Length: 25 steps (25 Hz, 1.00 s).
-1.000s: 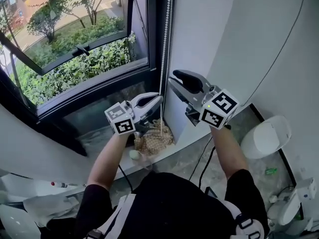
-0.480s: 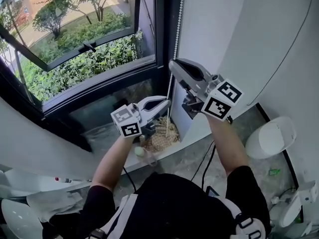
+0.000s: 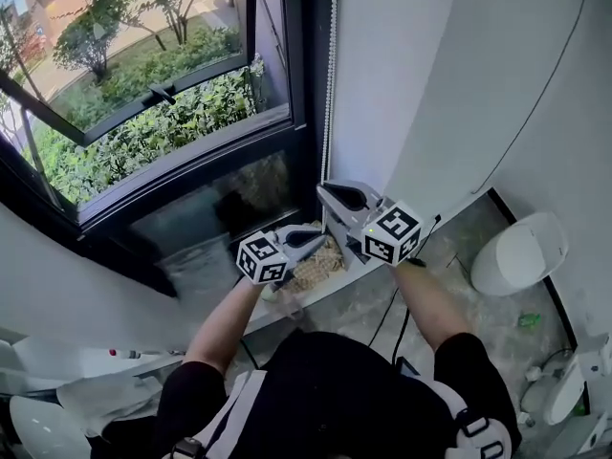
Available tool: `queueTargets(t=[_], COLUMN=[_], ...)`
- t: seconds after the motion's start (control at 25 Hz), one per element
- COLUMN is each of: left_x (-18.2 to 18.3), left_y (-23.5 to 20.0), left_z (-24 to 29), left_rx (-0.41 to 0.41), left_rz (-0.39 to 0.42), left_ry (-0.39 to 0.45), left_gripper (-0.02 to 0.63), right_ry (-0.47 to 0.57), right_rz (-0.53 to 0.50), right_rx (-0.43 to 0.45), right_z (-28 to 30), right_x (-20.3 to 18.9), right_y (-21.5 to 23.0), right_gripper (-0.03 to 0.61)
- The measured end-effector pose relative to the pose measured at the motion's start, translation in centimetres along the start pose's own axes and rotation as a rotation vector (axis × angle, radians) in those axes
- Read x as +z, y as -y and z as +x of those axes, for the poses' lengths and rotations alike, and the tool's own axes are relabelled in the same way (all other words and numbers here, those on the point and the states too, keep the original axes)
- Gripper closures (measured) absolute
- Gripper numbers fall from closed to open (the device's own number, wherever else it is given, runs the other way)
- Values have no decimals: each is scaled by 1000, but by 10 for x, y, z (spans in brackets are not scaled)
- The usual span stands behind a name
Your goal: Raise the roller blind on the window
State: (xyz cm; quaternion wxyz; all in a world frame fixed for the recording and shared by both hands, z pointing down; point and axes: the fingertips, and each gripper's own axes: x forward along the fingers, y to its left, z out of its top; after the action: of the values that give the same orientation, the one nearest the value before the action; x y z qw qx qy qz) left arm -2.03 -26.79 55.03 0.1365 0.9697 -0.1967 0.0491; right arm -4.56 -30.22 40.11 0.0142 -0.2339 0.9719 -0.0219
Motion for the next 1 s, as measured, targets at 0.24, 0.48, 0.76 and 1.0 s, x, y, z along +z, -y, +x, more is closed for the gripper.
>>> queueTargets(t=[0.24, 0.48, 0.76, 1.0], left_x=[7, 20, 42, 37], left_y=[5, 8, 20, 45], left_z=[-12, -38, -77, -94], left_rx=[-4, 32, 80, 89], left_rz=[8, 47, 63, 47], left_ry=[55, 126, 256, 283], left_gripper=[593, 472, 471, 471], right_ry=[0, 37, 74, 76], right_rz=[-24, -38, 31, 75], right_rx=[-26, -124, -220, -221], right_z=[-2, -12, -36, -51], right_x=[6, -1, -18, -30], right_y=[-5, -7, -22, -41], right_gripper=[570, 518, 485, 486])
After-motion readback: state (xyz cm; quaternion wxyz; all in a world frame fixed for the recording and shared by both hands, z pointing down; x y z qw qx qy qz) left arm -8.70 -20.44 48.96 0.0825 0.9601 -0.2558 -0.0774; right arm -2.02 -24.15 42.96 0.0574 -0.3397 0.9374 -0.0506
